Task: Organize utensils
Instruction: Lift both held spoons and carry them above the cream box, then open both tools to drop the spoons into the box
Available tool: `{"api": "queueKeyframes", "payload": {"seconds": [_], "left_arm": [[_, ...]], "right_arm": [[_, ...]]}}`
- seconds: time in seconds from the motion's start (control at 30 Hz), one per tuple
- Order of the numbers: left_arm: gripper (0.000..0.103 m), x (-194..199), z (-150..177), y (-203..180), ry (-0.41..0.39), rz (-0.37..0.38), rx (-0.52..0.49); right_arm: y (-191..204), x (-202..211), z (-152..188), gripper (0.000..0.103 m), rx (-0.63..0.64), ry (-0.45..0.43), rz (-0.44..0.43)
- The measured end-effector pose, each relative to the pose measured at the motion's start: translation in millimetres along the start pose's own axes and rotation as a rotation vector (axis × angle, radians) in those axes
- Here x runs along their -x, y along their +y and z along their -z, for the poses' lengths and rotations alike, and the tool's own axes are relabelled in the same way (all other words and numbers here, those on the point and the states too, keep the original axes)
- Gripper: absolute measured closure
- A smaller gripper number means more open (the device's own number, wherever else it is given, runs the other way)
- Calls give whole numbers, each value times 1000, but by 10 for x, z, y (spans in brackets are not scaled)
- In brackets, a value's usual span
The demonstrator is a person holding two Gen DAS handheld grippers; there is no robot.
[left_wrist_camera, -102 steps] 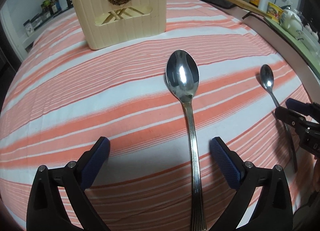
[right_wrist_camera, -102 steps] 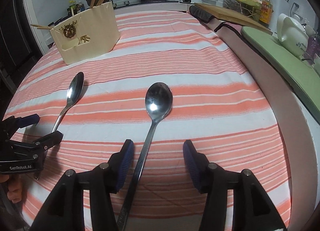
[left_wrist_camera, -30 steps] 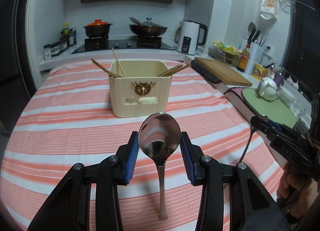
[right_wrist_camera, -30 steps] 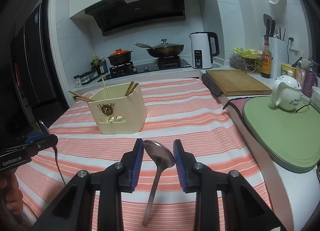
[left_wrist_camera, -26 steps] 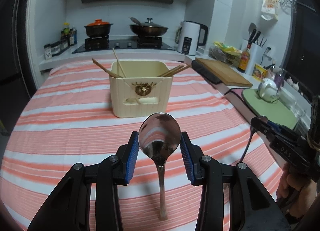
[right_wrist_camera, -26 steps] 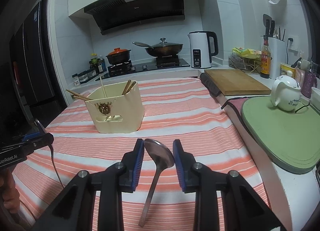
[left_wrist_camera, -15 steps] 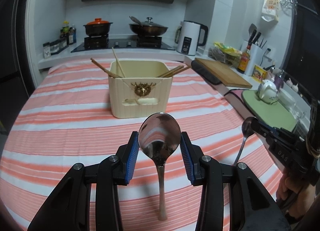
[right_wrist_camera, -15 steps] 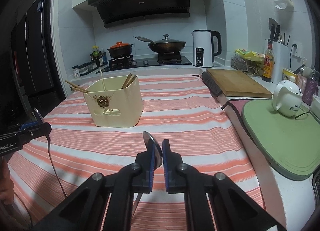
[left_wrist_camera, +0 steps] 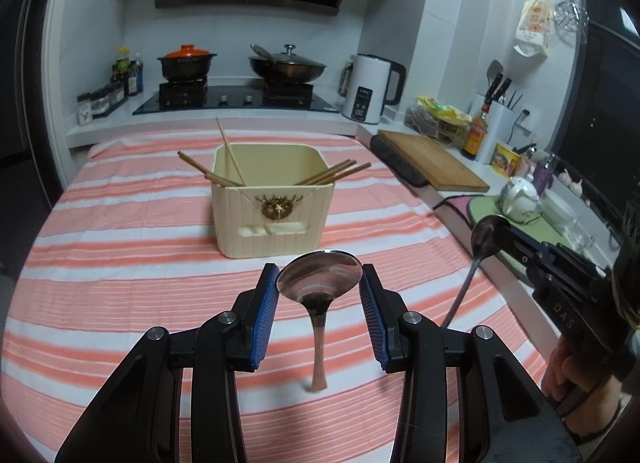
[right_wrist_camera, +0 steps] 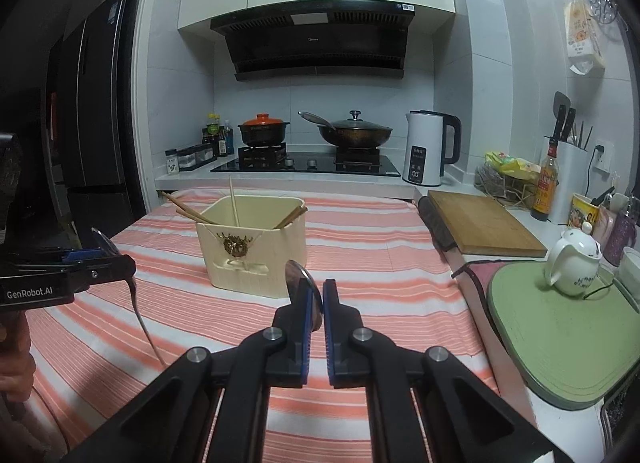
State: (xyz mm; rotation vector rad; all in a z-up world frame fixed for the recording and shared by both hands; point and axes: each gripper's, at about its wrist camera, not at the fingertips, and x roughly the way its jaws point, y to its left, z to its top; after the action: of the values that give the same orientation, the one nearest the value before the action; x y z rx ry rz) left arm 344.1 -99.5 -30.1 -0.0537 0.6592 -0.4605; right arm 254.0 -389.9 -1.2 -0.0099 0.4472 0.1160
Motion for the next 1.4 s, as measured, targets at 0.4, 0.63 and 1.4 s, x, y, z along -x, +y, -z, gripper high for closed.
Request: {"api": "queueKeyframes", "payload": {"seconds": [0.4,0.63,1.4], "left_arm": [[62,100,-1215,306,-8,68,77],[62,-322,-1970,563,-152,-42,124],[18,-1201,-1711,840,107,-132,143]], "right_arm": [[82,-495,-1049,98,11,-55,-113],[236,-1217,-1757,98,112,-158,-3],[241,-2431,-1474,63,19,294,-219]]}}
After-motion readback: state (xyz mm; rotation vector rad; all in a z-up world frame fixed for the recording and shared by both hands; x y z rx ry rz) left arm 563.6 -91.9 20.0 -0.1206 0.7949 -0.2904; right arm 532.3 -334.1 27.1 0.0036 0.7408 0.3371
